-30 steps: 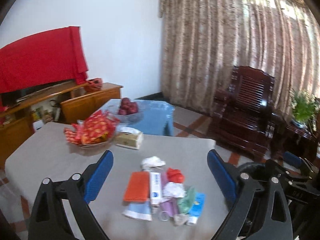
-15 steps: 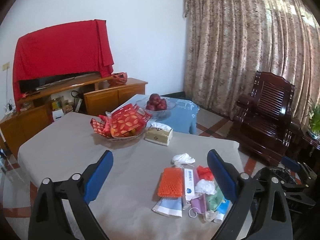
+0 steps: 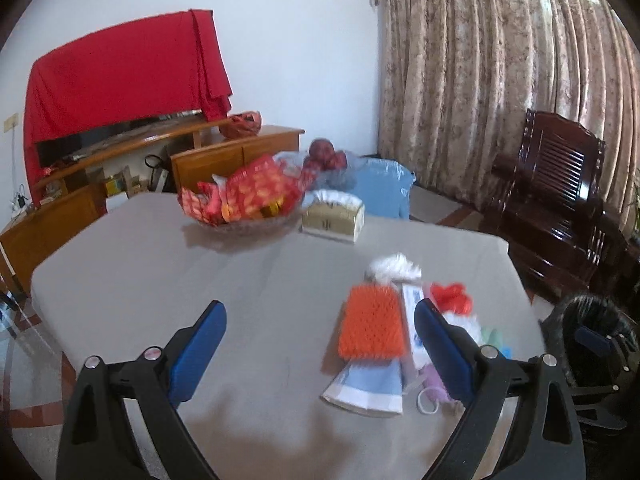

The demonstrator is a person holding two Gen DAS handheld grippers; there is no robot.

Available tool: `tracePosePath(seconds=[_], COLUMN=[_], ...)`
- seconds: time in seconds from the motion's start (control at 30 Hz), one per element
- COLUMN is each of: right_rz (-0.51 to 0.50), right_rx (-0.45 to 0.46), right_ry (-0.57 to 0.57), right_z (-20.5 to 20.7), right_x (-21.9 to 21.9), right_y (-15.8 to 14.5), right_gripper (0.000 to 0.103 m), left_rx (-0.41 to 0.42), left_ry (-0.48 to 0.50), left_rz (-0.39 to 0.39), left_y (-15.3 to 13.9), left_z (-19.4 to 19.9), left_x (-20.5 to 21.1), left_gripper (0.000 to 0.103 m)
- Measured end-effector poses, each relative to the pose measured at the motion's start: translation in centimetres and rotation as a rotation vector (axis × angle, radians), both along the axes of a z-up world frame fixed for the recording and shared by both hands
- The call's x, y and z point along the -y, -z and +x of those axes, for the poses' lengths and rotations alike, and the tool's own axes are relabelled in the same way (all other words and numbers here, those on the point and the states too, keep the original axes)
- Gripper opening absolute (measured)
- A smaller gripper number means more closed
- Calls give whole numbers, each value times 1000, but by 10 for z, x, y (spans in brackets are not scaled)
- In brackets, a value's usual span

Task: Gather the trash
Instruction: 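Move both tools back over the trash pile on the table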

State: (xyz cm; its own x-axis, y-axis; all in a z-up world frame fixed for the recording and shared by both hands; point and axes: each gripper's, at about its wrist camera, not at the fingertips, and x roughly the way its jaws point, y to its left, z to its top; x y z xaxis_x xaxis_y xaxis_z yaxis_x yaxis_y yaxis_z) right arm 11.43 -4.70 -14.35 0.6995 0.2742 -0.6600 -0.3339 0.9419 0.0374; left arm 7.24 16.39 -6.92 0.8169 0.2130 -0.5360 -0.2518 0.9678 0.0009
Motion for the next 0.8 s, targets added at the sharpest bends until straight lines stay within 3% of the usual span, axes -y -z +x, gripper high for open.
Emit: tracePosePath(seconds=[0.33,0.6,0.8], right_rz=[-81,-114,-94], right_rx=[-113,-131,-152], right_ry=[0,3,16], right_z=[11,6,0], right_x=[-14,6,23], right_y=[66,69,59], right_gripper=[98,98,98], left_rx=[-94,-186,-208], left_ry=[6,21,41], left_rz=[-17,-59,-58], left_y=[57,89,96], left_z=[7,16,18], left_x=[-8,-7,0], left_gripper=[93,93,93])
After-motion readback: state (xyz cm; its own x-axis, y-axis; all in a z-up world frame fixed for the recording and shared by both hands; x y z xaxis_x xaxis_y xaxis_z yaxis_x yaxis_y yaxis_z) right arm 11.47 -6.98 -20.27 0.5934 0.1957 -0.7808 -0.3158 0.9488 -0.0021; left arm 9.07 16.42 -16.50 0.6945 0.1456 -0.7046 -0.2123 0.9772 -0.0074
